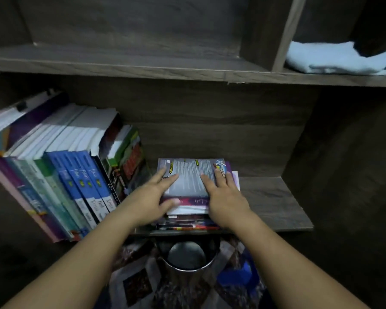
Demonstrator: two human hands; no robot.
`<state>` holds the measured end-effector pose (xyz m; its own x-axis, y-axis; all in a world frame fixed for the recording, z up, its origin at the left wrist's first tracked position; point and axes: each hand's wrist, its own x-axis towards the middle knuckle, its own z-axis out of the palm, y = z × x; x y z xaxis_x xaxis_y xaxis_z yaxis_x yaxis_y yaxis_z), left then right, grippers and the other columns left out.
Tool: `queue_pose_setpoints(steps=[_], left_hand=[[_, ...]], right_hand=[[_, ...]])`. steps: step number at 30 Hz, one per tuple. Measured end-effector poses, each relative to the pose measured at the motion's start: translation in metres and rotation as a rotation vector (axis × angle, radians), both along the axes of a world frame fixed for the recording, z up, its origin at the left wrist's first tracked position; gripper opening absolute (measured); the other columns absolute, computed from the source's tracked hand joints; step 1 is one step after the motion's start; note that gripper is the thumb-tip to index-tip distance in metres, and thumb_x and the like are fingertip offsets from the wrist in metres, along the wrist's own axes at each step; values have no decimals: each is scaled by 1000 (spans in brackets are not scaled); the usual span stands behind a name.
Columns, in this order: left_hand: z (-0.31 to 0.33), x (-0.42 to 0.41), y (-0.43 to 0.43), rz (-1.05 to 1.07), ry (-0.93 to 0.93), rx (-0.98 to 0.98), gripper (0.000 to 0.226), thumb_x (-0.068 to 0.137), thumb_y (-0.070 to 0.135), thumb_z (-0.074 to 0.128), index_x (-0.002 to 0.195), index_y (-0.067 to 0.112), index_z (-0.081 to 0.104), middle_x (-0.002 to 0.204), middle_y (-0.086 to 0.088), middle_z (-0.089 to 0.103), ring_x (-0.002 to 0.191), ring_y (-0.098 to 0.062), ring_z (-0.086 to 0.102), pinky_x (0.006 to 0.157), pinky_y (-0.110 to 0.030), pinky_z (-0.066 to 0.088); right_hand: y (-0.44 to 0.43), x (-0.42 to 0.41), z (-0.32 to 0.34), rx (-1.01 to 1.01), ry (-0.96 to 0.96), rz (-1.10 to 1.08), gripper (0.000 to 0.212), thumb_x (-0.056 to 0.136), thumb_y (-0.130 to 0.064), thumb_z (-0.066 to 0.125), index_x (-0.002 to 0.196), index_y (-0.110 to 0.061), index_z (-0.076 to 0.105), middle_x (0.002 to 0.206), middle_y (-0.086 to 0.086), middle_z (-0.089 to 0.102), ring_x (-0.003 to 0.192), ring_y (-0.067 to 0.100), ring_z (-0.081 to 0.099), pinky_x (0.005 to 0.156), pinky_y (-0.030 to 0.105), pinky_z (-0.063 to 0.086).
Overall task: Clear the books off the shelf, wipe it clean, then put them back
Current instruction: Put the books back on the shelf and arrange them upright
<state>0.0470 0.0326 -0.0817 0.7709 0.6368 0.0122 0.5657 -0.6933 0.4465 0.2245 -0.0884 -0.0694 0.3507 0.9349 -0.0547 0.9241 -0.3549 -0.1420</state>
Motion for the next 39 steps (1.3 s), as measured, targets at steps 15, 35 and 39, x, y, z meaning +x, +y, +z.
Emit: queue_pose_setpoints(steps=[15,35,39], left_hand=[[-32,7,-33,433,-363,-397,122,56,50,87,147,37,7,131,9,54,118,-17,55,101,-33,44],[-43,27,-37,382,-323,-351,120,60,45,88,150,32,9,133,10,55,124,-16,51,104,-35,41],[-23,33,-68,339,50,394,145,56,62,82,144,31,-29,159,-11,-16,147,-37,-1,114,-57,18]], right_hand=[[-17,31,-4,11,271,-171,97,78,-68,60,150,-46,-1,161,12,-1,147,35,4,118,47,17],[-23,27,-20,158,-201,26,85,83,-36,62,151,-26,13,161,5,8,148,25,3,117,47,8],[-22,21,-25,113,-294,57,110,73,-52,72,153,-19,2,161,9,-2,148,28,-4,117,48,0]])
